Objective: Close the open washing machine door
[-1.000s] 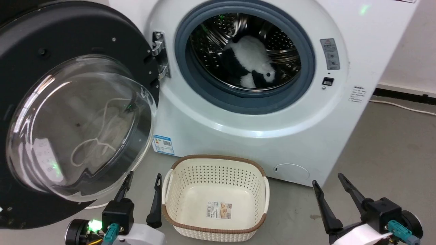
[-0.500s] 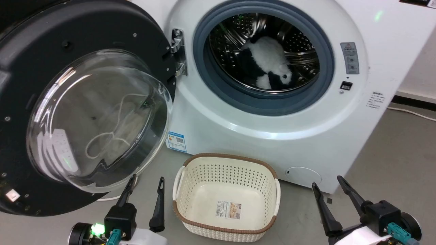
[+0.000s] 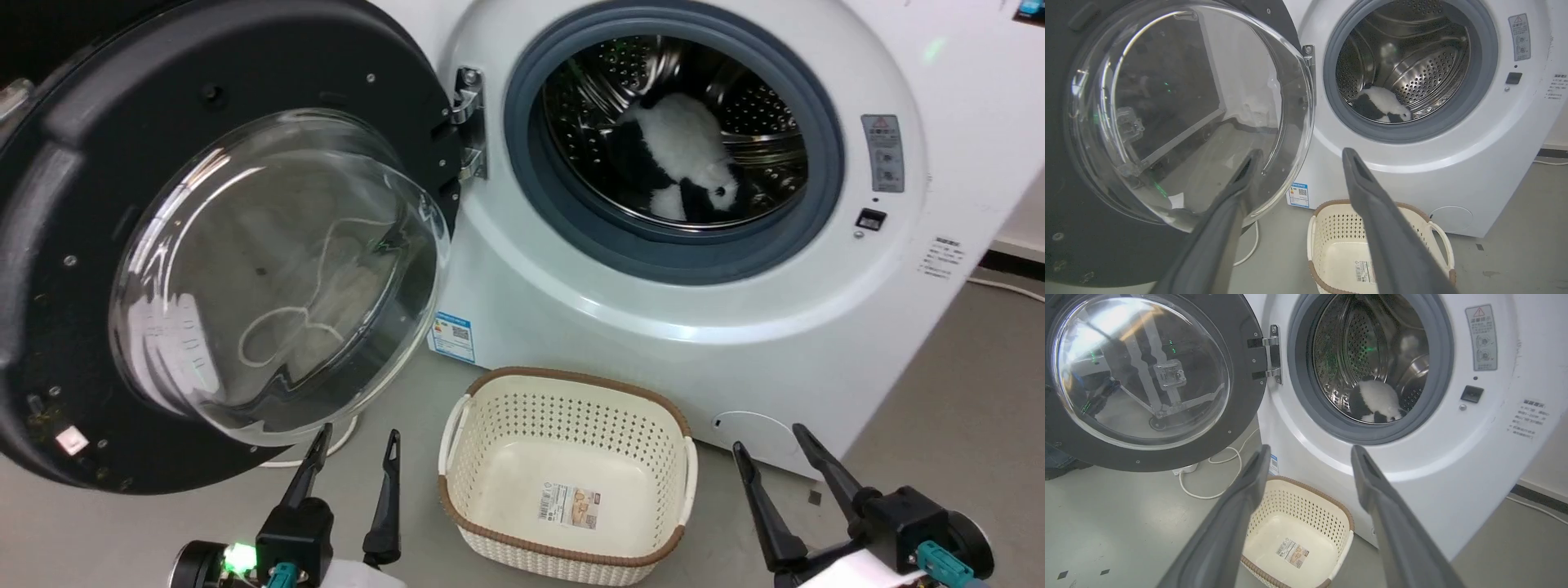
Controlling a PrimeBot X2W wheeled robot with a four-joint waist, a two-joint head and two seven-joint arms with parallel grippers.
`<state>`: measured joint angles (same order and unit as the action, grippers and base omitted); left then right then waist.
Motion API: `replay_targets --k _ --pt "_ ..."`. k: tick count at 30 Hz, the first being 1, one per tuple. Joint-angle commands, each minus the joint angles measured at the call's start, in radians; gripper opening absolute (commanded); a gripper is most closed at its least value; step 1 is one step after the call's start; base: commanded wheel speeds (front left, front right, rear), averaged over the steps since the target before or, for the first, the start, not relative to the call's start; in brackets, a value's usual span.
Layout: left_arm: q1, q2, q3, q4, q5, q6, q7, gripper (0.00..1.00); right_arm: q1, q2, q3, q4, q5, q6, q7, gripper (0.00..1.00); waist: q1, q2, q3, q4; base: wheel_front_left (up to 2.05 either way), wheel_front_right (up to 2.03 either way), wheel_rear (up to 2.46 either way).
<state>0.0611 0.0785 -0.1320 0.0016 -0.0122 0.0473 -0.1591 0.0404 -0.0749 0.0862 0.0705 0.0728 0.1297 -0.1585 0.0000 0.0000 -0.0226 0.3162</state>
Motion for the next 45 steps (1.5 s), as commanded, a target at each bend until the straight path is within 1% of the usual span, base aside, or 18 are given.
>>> replay_targets --k 1,10,21,22,23,24,29,33,35,37,40,45 --pt "0.012 0.006 -0.004 -0.006 -0.004 0.006 -0.009 1.00 0.000 -0.002 0.005 0.005 0.010 0.001 -0.010 1.00 0.0000 0.0000 0.000 0.006 0.00 0.00 0.00" --pt "0.028 0.008 -0.011 -0.020 -0.004 0.021 -0.028 1.00 -0.002 -0.009 0.032 0.017 0.025 0.001 -0.028 1.00 0.0000 0.0000 -0.001 0.043 0.00 0.00 0.00" --pt "0.037 0.013 -0.034 -0.023 -0.006 0.027 -0.055 1.00 0.012 -0.026 0.053 0.026 0.044 0.001 -0.056 1.00 0.0000 0.0000 -0.001 0.097 0.00 0.00 0.00" --pt "0.038 0.013 -0.036 -0.021 -0.008 0.027 -0.057 0.56 0.014 -0.026 0.055 0.026 0.045 0.001 -0.058 1.00 0.0000 0.0000 -0.001 0.101 0.00 0.00 0.00" --pt "0.040 0.013 -0.037 -0.020 -0.011 0.025 -0.059 0.15 0.016 -0.026 0.057 0.026 0.045 0.001 -0.060 1.00 0.0000 0.0000 -0.002 0.105 0.00 0.00 0.00" --pt "0.042 0.013 -0.039 -0.017 -0.014 0.023 -0.061 0.00 0.018 -0.026 0.058 0.026 0.046 0.001 -0.062 1.00 0.0000 0.0000 -0.002 0.110 0.00 0.00 0.00" --pt "0.038 0.011 -0.033 -0.030 -0.039 0.011 -0.072 0.00 0.032 -0.026 0.063 0.026 0.051 0.001 -0.072 1.00 0.0000 0.0000 0.001 0.132 0.00 0.00 0.00" --pt "0.027 0.007 0.010 -0.081 -0.071 0.007 -0.080 0.00 0.052 -0.039 0.060 0.023 0.055 0.001 -0.081 1.00 0.0000 0.0000 0.017 0.151 0.00 0.00 0.00" --pt "0.023 -0.003 0.046 -0.117 -0.113 0.008 -0.084 0.00 0.062 -0.049 0.054 0.020 0.058 0.001 -0.085 1.00 0.0000 0.0000 0.028 0.161 0.00 0.00 0.00" --pt "0.010 -0.013 0.106 -0.150 -0.179 0.005 -0.088 0.00 0.072 -0.060 0.048 0.015 0.061 0.001 -0.089 1.00 0.0000 0.0000 0.042 0.170 0.00 0.00 0.00" --pt "-0.028 -0.017 0.212 -0.184 -0.240 -0.017 -0.095 0.00 0.083 -0.076 0.047 0.003 0.064 0.001 -0.095 1.00 0.0000 0.0000 0.062 0.181 0.00 0.00 0.00" --pt "-0.112 -0.020 0.416 -0.214 -0.370 -0.059 -0.103 0.00 0.075 -0.105 0.050 -0.017 0.074 0.001 -0.100 1.00 0.0000 0.0000 0.110 0.169 0.00 0.00 0.00"
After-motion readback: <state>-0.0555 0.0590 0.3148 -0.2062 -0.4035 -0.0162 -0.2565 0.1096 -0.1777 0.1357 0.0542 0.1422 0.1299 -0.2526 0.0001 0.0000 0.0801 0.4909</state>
